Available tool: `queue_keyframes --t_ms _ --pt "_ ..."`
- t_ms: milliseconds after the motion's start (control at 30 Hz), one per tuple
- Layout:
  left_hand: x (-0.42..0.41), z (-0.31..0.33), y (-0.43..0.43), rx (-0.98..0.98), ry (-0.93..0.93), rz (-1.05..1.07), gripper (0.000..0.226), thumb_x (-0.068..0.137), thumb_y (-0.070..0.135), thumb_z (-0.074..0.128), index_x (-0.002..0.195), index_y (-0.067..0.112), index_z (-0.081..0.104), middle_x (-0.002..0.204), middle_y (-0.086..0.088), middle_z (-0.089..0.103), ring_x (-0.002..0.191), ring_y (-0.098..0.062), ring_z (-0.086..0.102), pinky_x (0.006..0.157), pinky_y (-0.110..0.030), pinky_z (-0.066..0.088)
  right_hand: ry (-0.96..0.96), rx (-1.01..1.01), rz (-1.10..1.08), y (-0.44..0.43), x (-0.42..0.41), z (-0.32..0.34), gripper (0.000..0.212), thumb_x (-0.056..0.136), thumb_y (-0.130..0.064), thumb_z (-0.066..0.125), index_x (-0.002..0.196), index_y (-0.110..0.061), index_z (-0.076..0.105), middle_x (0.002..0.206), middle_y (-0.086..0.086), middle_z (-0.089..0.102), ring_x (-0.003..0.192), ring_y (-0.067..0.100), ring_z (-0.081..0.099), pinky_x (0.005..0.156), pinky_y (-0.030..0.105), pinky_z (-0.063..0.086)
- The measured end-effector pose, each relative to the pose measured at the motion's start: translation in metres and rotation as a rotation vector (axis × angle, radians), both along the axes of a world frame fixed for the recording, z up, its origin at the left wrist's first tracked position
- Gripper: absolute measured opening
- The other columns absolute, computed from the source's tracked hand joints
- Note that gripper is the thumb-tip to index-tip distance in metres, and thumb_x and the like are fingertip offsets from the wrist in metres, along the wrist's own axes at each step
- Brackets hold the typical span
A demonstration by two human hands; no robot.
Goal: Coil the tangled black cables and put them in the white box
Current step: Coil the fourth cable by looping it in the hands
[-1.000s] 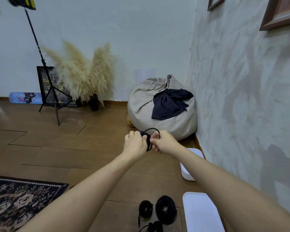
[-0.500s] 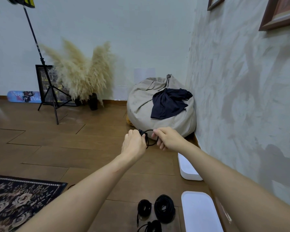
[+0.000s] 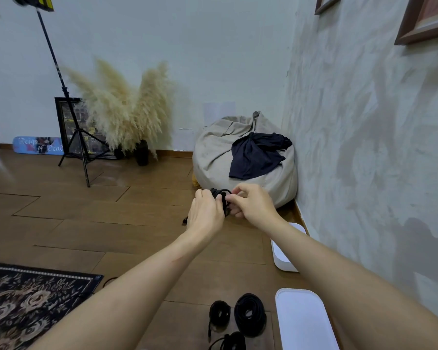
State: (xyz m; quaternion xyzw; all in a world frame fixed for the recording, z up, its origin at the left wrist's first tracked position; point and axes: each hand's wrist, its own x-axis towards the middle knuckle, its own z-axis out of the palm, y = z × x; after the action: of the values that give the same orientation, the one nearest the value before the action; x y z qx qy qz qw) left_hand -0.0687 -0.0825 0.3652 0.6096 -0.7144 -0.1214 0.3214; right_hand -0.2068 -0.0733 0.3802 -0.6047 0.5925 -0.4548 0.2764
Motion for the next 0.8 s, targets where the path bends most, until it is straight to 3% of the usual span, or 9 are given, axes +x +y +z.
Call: queue_keyframes --t_ms 100,167,400,567,633,700,800 --pt "0.004 0.001 -0.002 0.026 0.016 0.011 0.035 0.111 0.035 0.032 0.112 0.005 0.050 0.122 -0.013 0.048 0.109 -0.032 0.052 0.084 -0.045 0.045 0.237 -0.127 0.013 0.003 -0.006 0.005 0.030 0.103 -0.031 0.056 0.079 -0.019 0.069 0.067 -0.001 0.073 0.059 0.006 0.070 0.071 0.038 0.061" --pt "0.004 0.000 -0.002 0.022 0.028 -0.005 0.032 0.111 0.035 0.032 0.106 0.008 0.047 0.120 -0.013 0.047 0.105 -0.031 0.052 0.080 -0.043 0.044 0.266 -0.137 0.023 0.003 -0.006 0.006 0.030 0.104 -0.031 0.055 0.081 -0.020 0.070 0.066 -0.002 0.072 0.060 0.005 0.070 0.073 0.040 0.061" --pt "-0.005 0.001 0.005 0.002 0.092 -0.070 0.027 0.111 0.035 0.033 0.101 0.012 0.042 0.114 -0.008 0.046 0.092 -0.027 0.054 0.073 -0.038 0.040 0.005 -0.043 -0.030 0.000 -0.010 0.007 0.008 0.094 -0.022 0.072 0.088 -0.021 0.076 0.070 0.002 0.069 0.065 0.014 0.066 0.066 0.035 0.064" --pt "-0.005 -0.001 0.002 -0.034 0.102 -0.051 0.030 0.110 0.034 0.035 0.106 0.007 0.048 0.116 -0.010 0.047 0.098 -0.030 0.056 0.078 -0.042 0.044 -0.258 0.142 0.116 0.001 0.005 0.007 0.012 0.102 -0.009 0.057 0.098 -0.007 0.068 0.091 0.013 0.073 0.089 0.025 0.072 0.081 0.035 0.063" --pt "-0.005 -0.002 0.003 -0.053 0.096 -0.052 0.027 0.110 0.033 0.035 0.105 0.009 0.047 0.114 -0.010 0.047 0.096 -0.030 0.055 0.075 -0.041 0.043 -0.243 0.198 0.147 0.001 0.007 0.009 0.026 0.104 -0.019 0.054 0.094 -0.005 0.073 0.096 0.013 0.074 0.097 0.023 0.071 0.088 0.034 0.061" --pt "-0.006 -0.005 0.004 -0.075 0.106 -0.066 0.023 0.110 0.031 0.035 0.103 0.011 0.045 0.110 -0.009 0.046 0.093 -0.027 0.053 0.072 -0.038 0.040 -0.144 0.216 0.129 0.000 0.005 0.010 0.039 0.102 -0.035 0.055 0.086 -0.008 0.077 0.084 0.003 0.074 0.091 0.018 0.070 0.091 0.037 0.058" --pt "-0.010 -0.010 0.006 -0.092 0.110 -0.092 0.016 0.108 0.025 0.039 0.102 0.011 0.044 0.104 -0.004 0.041 0.091 -0.023 0.048 0.071 -0.035 0.036 -0.030 0.214 0.137 -0.002 -0.001 0.008 0.048 0.097 -0.048 0.059 0.074 -0.008 0.073 0.068 -0.003 0.062 0.077 0.015 0.060 0.081 0.037 0.053"
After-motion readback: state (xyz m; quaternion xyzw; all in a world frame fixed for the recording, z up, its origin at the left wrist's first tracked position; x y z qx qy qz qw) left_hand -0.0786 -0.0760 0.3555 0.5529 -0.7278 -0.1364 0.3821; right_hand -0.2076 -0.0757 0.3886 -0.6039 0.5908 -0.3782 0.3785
